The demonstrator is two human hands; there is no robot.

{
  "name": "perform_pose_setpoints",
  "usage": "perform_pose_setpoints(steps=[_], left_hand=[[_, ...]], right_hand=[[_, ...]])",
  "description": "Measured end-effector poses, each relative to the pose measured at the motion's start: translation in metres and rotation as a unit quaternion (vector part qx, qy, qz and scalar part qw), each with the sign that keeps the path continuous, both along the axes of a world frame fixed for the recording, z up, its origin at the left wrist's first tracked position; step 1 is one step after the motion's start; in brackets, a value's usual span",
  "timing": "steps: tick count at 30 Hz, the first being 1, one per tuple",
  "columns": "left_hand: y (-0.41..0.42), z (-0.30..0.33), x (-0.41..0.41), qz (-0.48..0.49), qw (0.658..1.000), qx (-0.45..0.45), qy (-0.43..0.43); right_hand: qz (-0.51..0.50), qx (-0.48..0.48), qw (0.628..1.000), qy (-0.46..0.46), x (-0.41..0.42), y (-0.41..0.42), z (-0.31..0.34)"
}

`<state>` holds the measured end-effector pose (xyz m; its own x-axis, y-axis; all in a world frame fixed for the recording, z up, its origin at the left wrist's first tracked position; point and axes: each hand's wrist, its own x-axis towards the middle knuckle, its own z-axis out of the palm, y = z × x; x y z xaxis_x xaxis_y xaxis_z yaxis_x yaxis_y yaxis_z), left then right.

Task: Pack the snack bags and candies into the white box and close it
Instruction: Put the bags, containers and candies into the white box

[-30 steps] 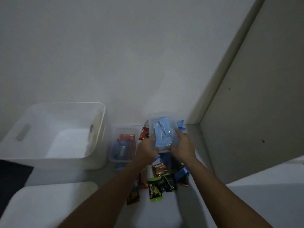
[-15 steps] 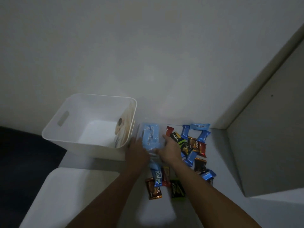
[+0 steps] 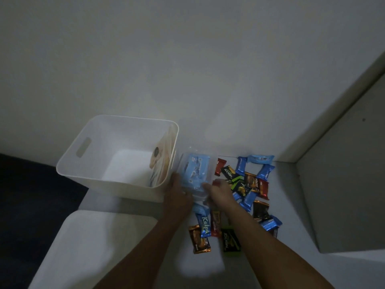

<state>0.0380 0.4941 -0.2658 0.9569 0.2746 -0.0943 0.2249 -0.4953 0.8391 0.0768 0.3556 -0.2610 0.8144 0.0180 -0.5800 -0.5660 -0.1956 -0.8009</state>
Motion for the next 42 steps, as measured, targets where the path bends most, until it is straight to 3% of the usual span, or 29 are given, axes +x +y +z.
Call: perform_pose_setpoints(steps=[7,12,20,31,36,42], left_hand=[[-0.011,0.000,0.013,-0.046,0.999,-0.012,0.020],[-0.022,0.007,0.018,-0.093,0.989,-0.109,0.044],[-0.020,0.021,0.019,-0.100,0.986,-0.125,0.038],[-0.026,0.130,0.028,-0.131,0.974,-0.175,-0.056],[-0.001,0.189,0.018,-0.113,0.980,-0.123,-0.111],[0.068,0.219,0.009,-0.048,0.987,-0.132,-0.082]], right_hand=[[-0.016,0.021,1.000,0.009,0.003,-0.029,0.001],[0.056,-0.026,0.996,-0.058,0.003,-0.048,0.005],[0.090,-0.021,0.992,-0.085,0.007,-0.047,0.020],[0.083,-0.098,0.967,-0.219,0.021,-0.058,0.129],[0.078,-0.085,0.963,-0.243,0.019,-0.035,0.182],[0.105,-0.070,0.955,-0.268,0.018,0.034,0.213]])
